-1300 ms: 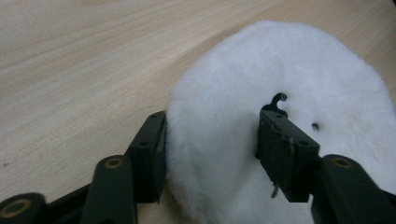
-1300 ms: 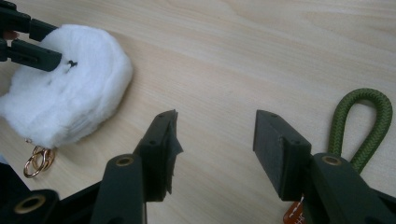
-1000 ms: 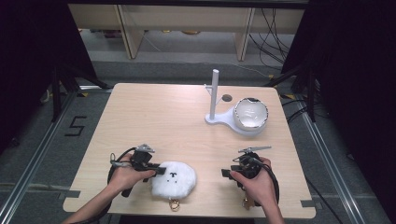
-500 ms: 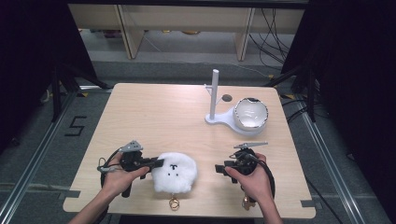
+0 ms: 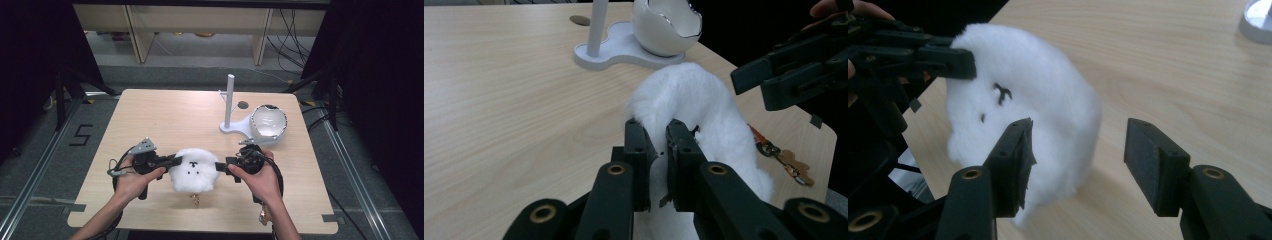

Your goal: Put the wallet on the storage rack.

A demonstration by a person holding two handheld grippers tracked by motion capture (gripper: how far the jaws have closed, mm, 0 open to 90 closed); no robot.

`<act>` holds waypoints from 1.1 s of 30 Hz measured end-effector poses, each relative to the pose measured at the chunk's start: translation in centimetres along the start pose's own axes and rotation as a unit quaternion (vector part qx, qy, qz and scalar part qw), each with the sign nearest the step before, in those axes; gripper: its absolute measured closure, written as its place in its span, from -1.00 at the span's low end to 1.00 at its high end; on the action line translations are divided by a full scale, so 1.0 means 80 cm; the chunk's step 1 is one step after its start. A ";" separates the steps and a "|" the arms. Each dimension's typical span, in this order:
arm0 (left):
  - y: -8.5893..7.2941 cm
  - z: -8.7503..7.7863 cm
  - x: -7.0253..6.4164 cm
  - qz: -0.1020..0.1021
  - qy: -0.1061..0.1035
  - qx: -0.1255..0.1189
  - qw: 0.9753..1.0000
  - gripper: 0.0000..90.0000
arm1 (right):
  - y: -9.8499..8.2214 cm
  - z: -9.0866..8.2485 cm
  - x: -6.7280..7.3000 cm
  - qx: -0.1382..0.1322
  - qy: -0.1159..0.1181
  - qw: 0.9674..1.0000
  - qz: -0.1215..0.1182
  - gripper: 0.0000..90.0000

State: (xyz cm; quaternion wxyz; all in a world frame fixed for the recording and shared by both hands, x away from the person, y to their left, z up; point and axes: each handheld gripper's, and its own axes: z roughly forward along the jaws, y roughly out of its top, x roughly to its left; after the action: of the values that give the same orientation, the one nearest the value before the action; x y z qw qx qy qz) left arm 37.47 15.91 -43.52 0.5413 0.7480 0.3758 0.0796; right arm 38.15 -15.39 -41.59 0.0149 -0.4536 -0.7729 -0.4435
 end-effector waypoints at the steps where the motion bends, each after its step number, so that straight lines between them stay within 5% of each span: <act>1: 0.002 0.001 -0.001 0.003 -0.003 -0.004 1.000 0.81 | 0.003 0.002 0.002 0.002 0.008 1.000 0.010 0.01; 4: 0.007 0.002 -0.005 0.009 -0.003 -0.010 1.000 0.81 | 0.012 0.009 -0.006 -0.003 0.012 1.000 -0.010 0.00; 8: 0.014 0.004 -0.009 0.017 -0.006 -0.025 1.000 0.81 | 0.019 0.018 -0.010 -0.007 0.033 0.999 -0.004 0.06; 10: 0.016 0.004 -0.010 0.018 -0.005 -0.029 0.999 0.81 | 0.019 0.019 -0.010 -0.004 0.043 0.999 0.006 0.25; 15: 0.016 0.008 -0.010 0.019 -0.007 -0.038 0.999 0.80 | 0.021 0.016 -0.013 -0.001 0.042 0.999 -0.016 0.64; 20: 0.019 0.013 -0.010 0.040 -0.002 -0.048 0.998 0.69 | 0.024 0.009 -0.012 -0.011 0.016 0.999 -0.046 0.73; 23: 0.023 0.012 -0.006 0.041 -0.001 -0.065 0.997 0.46 | 0.027 0.001 -0.010 -0.027 0.012 0.997 -0.070 0.75; 28: 0.023 -0.002 -0.001 0.049 0.022 -0.084 0.995 0.08 | 0.039 -0.017 -0.012 -0.053 -0.031 0.992 -0.110 0.76; 31: 0.014 -0.016 0.007 0.047 0.036 -0.086 0.995 0.00 | 0.045 -0.027 -0.016 -0.058 -0.034 0.993 -0.097 0.76; 32: 0.011 -0.018 0.009 0.047 0.041 -0.083 0.995 -0.03 | 0.049 -0.034 -0.020 -0.062 -0.046 0.990 -0.114 0.76; 33: 0.005 -0.022 0.012 0.047 0.047 -0.079 0.995 -0.07 | 0.050 -0.036 -0.019 -0.065 -0.046 0.992 -0.099 0.76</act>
State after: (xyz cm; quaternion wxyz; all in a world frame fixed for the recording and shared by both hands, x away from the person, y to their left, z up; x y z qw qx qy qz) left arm 37.42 17.80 -42.76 0.5764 0.7150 0.3574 0.1695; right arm 40.83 -17.68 -37.85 -0.0938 -0.3942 -0.7838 -0.4706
